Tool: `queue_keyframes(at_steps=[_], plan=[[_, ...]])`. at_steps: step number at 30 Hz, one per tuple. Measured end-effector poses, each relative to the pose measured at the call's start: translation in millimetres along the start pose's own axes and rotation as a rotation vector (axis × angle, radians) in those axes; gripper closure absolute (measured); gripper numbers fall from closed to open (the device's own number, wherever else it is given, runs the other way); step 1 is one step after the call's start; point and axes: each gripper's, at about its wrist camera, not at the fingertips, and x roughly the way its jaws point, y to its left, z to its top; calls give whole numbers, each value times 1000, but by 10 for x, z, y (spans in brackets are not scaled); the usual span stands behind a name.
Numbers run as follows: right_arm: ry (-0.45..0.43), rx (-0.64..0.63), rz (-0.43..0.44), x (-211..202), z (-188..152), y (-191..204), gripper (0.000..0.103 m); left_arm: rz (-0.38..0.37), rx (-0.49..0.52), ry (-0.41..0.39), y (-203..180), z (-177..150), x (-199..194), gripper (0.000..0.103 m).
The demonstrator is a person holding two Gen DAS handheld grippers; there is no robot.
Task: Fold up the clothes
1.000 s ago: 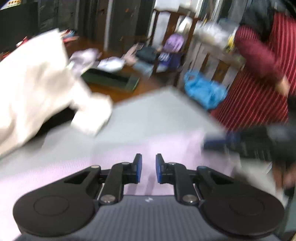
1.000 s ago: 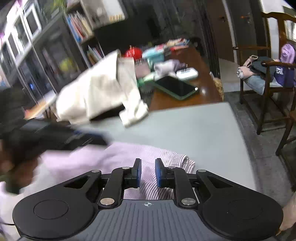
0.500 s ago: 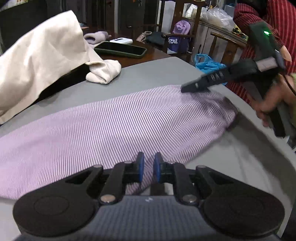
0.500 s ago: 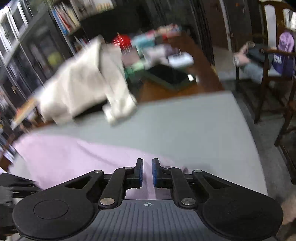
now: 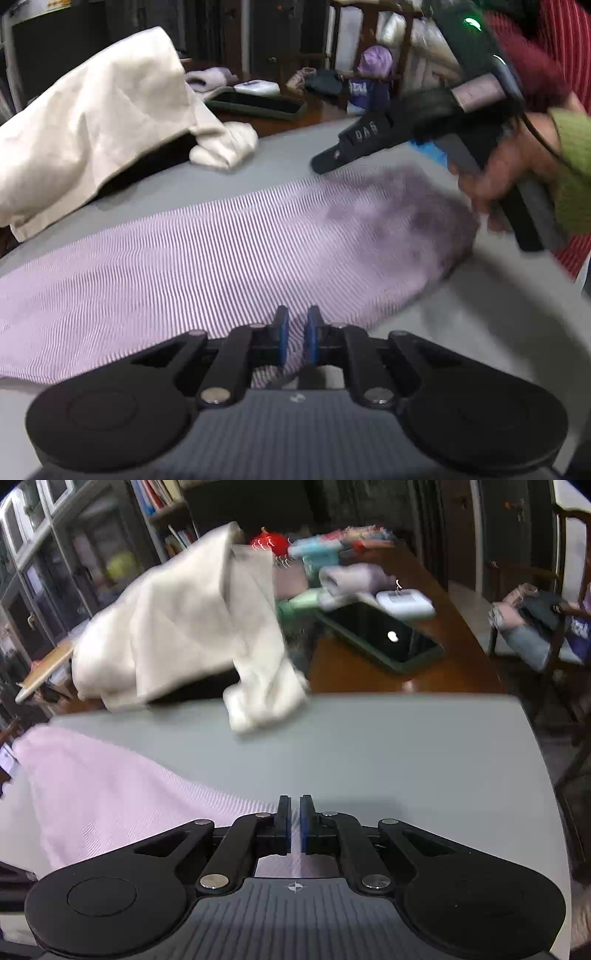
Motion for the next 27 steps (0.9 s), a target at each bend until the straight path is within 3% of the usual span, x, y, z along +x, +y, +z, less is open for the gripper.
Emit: queue_keyframes(at_steps=[4, 9, 10, 12, 15, 17, 20, 22, 27], plan=[[83, -98, 81, 232, -30, 316, 100, 17, -12, 49, 58, -83, 161, 92], [34, -64, 20, 405, 91, 187, 99, 23, -3, 36, 6, -173, 15, 92], [29, -60, -5, 374, 144, 207, 99, 25, -37, 11, 78, -129, -56, 92], [6, -67, 32, 334, 177, 319, 99, 73, -83, -46, 218, -67, -99, 91], [57, -128, 87, 453, 83, 596, 99, 114, -149, 8, 497, -110, 62, 90], [45, -110, 86, 554, 56, 539, 99, 113, -135, 16, 551, -236, 32, 90], [32, -62, 15, 507, 173, 486, 98, 120, -137, -22, 598, -296, -190, 90], [17, -79, 63, 447, 228, 636, 98, 184, -231, -90, 859, -273, -335, 90], [16, -183, 253, 640, 420, 1444, 98, 393, -495, -136, 1767, -330, -519, 90]])
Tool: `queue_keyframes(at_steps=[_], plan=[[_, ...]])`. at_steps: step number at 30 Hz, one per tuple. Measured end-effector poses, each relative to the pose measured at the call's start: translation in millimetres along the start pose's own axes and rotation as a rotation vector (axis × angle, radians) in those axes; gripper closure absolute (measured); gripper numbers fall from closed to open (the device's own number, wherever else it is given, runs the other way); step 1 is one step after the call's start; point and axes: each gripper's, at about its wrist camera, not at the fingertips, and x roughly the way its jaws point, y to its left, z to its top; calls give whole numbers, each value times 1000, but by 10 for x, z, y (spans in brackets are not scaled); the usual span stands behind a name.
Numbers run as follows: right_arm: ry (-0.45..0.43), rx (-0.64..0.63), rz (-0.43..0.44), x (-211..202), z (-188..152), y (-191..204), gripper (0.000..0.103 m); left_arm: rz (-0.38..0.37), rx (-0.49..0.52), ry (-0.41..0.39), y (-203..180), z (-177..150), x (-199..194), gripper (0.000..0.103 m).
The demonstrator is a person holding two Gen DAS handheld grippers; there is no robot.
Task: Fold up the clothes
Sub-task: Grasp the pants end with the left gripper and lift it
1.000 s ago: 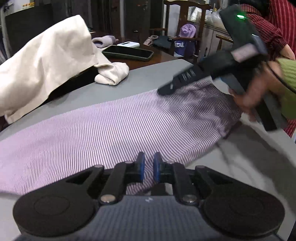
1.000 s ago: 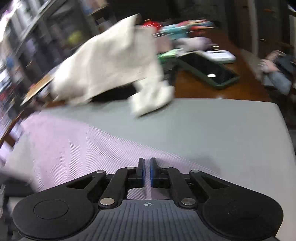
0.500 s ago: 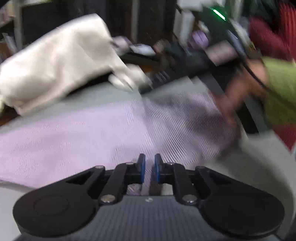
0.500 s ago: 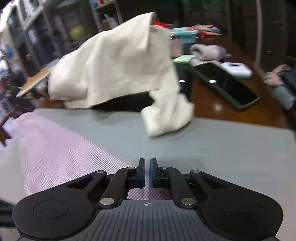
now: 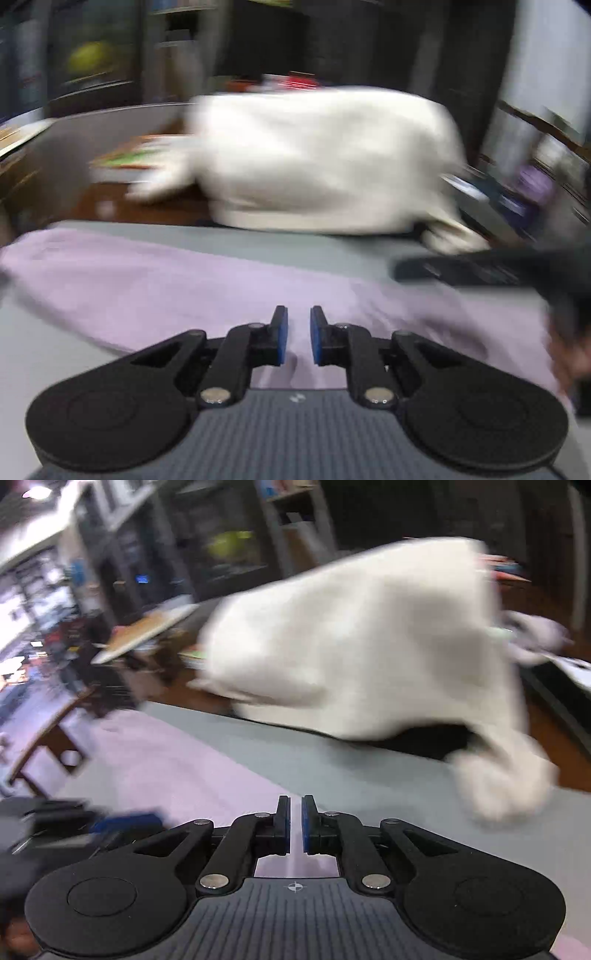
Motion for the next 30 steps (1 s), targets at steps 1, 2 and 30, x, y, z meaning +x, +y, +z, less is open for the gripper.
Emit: queue_keyframes(at_steps=[1, 2, 30], plan=[[4, -8, 25, 92, 51, 73, 98, 35, -31, -5, 179, 45, 20, 90], [16, -30, 79, 267, 163, 249, 98, 76, -55, -7, 361, 80, 50, 90], [128, -37, 132, 2022, 678, 1245, 95, 35, -532, -32, 2526, 127, -2, 44]])
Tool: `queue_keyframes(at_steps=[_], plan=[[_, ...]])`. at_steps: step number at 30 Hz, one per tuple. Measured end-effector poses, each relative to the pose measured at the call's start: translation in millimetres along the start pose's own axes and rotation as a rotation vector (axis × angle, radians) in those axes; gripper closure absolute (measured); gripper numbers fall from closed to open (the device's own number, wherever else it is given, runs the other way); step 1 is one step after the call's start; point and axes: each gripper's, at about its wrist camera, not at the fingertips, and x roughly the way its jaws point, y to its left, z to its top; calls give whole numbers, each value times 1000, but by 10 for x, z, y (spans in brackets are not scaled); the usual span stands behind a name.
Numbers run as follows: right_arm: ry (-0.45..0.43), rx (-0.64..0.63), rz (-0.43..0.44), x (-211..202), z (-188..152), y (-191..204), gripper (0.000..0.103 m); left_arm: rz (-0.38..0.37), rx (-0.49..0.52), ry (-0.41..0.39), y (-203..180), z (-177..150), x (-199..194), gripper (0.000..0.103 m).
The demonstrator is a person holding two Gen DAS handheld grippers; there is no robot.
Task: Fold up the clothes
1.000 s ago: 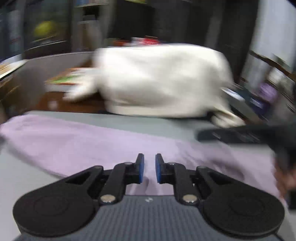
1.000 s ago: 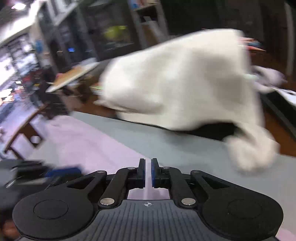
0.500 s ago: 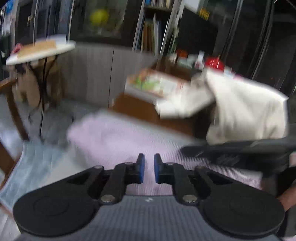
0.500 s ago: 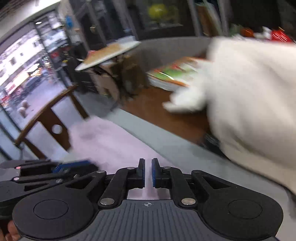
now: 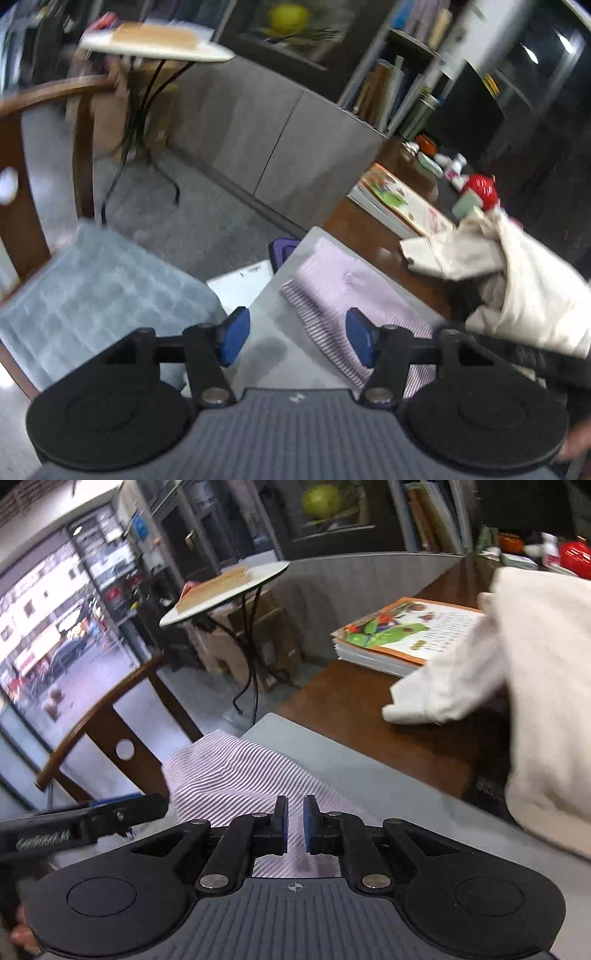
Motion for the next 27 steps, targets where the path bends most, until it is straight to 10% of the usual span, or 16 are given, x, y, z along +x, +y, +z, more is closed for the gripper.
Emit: queue_keyframes(at_steps=[16, 18, 24, 27], plan=[[12, 139, -92, -885, -477, 173, 95, -112, -101, 6, 100, 170, 326, 47], [-16, 143, -178, -1032, -562, 146, 95, -136, -158, 41, 178, 193, 419, 87], [-102, 225, -602, -1454, -1029, -147, 95, -144, -125, 54, 176, 237, 422, 93], [-92, 248, -682, -1475, -1221, -271, 95, -146, -104, 44, 130, 278, 338, 94]])
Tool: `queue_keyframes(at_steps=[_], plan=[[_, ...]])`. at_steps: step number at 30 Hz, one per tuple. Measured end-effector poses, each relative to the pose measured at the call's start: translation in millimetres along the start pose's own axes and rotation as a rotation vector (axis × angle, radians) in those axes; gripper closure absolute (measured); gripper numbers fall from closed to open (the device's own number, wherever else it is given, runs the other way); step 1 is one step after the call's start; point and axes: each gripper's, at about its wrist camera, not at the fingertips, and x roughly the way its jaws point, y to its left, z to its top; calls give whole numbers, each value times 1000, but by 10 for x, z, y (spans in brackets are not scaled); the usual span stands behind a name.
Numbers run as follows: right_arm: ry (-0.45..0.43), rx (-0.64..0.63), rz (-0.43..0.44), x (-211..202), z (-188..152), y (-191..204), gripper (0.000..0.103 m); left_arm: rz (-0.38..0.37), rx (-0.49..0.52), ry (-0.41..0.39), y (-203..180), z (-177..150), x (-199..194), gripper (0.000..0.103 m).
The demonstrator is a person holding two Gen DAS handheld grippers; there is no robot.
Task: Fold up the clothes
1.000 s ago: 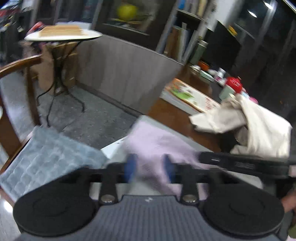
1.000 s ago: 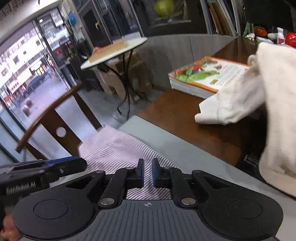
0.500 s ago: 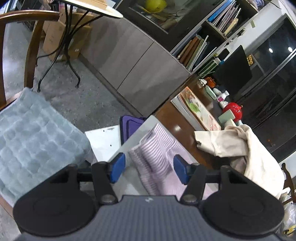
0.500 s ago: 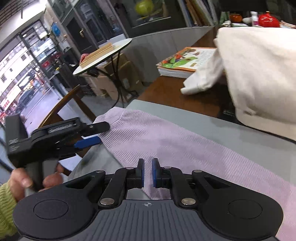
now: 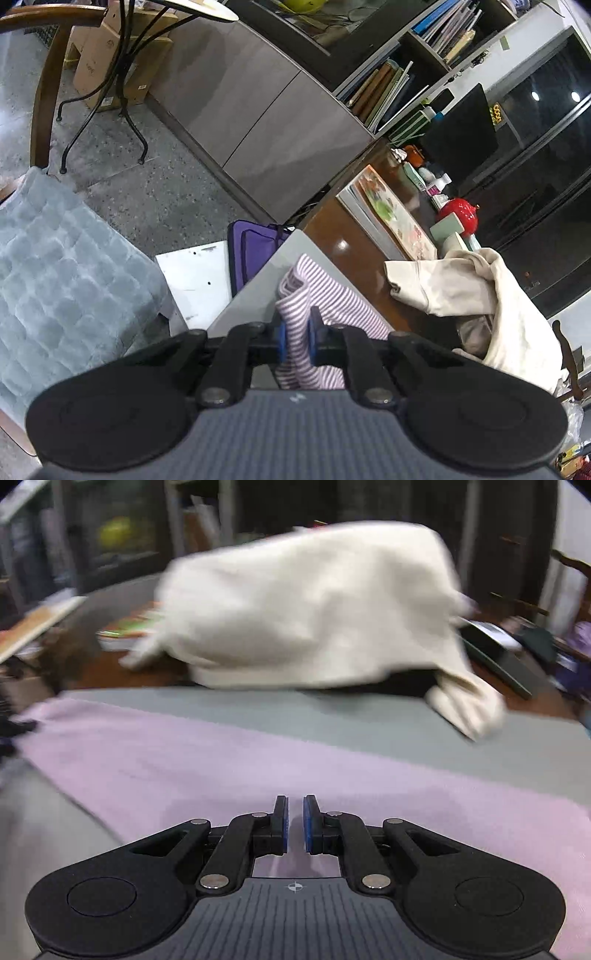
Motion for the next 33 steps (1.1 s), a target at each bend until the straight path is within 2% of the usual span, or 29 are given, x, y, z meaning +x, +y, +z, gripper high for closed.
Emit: queue_keyframes(at_steps=[3, 8, 13, 16, 20, 24, 25, 27, 28, 29, 30, 32, 33], plan=[[-38, -16, -9, -1, -86, -42, 96, -7, 58, -20, -139, 27, -121, 94], [-80, 20, 7, -8, -134, -39, 96, -48, 256, -57, -683, 24, -509, 93], [-86, 62, 54, -4, -168, -150, 95, -129, 484, -36, -1466, -310, -783, 93], [-75, 115, 83, -45, -151, -291, 95, -174, 579, 4, -1899, -663, -758, 93], [-133, 182, 67, -324, -225, -610, 95, -205, 672, 55, -2367, -1224, -561, 93], [-141, 219, 46, -513, -395, -948, 95, -111, 822, 33, -2645, -1829, -269, 93], [-136, 235, 38, -544, -469, -1054, 95, -65, 913, 7, -2727, -2059, -197, 93], [-131, 261, 33, -588, -584, -1199, 95, -45, 1038, -8, -2792, -2373, -152, 92], [-130, 273, 33, -607, -635, -1261, 95, -39, 1092, -11, -2820, -2514, -134, 90], [-128, 281, 36, -620, -684, -1320, 95, -46, 1116, 5, -2832, -2597, -135, 81], [-130, 286, 41, -638, -713, -1363, 95, -57, 1133, 24, -2842, -2672, -140, 77], [-134, 297, 52, -680, -750, -1435, 95, -97, 1110, 54, -2845, -2711, -198, 57], [-138, 303, 57, -707, -759, -1471, 95, -108, 1099, 49, -2849, -2694, -224, 51]])
